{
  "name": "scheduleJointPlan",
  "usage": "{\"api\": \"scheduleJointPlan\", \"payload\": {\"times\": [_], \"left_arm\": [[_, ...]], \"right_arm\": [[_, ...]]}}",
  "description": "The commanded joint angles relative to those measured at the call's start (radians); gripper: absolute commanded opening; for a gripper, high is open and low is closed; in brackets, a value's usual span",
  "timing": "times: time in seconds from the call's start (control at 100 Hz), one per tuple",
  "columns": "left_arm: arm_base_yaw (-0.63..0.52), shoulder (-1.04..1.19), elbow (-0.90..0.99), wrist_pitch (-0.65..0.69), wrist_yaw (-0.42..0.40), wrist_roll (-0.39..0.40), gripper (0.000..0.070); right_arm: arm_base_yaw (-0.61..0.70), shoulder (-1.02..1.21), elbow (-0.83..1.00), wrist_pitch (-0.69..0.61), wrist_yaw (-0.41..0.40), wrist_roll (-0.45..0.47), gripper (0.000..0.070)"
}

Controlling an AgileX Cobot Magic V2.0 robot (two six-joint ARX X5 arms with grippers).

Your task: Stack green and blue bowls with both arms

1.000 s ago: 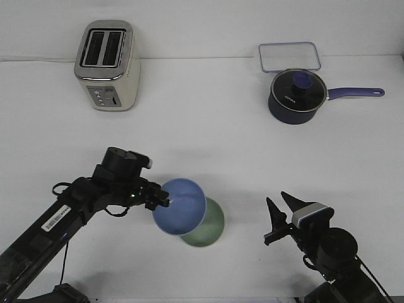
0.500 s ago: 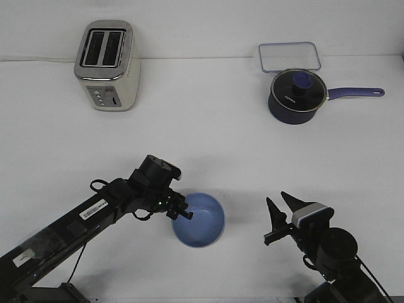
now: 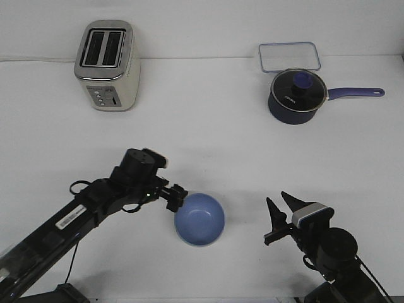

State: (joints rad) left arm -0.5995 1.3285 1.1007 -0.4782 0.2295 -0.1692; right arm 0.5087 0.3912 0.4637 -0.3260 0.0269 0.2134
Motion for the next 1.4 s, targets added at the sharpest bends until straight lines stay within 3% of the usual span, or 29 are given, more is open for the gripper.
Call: {"api": "scheduleJointPlan", "payload": {"times": [0.0,0.09,0.16,0.25,0.31,0.35,0.48,0.67,0.81,0.94,1.39], "left_arm": [[0.027,-0.05,0.021,0.003,-0.067,0.035,0.0483],[0.096,-0.148,0.021,0.005,-0.161,0.056,0.0472],[0.153,-0.22,0.021,0.003,-0.206,0.056,0.0403],[0.23,-0.304,0.02,-0.016,-0.247,0.076,0.0172],[0.273,-0.349,0.014,-0.045,-0.261,0.118,0.0],[0.298,-0.378,0.001,-0.06,-0.275,0.134,0.0011],[0.362,-0.499,-0.121,-0.002,-0.282,0.136,0.0012],[0.419,-0.8,-0.502,0.359,-0.286,0.136,0.0012],[0.431,-0.974,-0.694,0.512,-0.287,0.135,0.0012],[0.433,-1.033,-0.724,0.53,-0.288,0.134,0.0012],[0.433,-1.043,-0.716,0.53,-0.286,0.116,0.0014]], "right_arm": [[0.005,0.002,0.0,0.004,0.005,-0.009,0.0295],[0.005,0.002,0.0,0.003,0.008,-0.008,0.0295],[0.005,0.002,0.0,0.003,0.009,-0.001,0.0295],[0.005,0.001,0.0,0.003,0.029,0.001,0.0251],[0.005,0.0,0.0,0.003,0.038,0.01,0.0108],[0.005,-0.006,0.0,0.003,0.046,0.027,0.0],[0.005,-0.051,-0.001,-0.024,0.111,0.055,0.0],[0.005,-0.203,-0.015,-0.027,0.184,-0.004,0.0],[0.005,-0.298,-0.035,-0.019,0.201,-0.04,0.0],[0.005,-0.309,-0.039,-0.015,0.242,-0.039,0.0],[0.005,-0.312,-0.039,-0.011,0.229,-0.027,0.0]]}}
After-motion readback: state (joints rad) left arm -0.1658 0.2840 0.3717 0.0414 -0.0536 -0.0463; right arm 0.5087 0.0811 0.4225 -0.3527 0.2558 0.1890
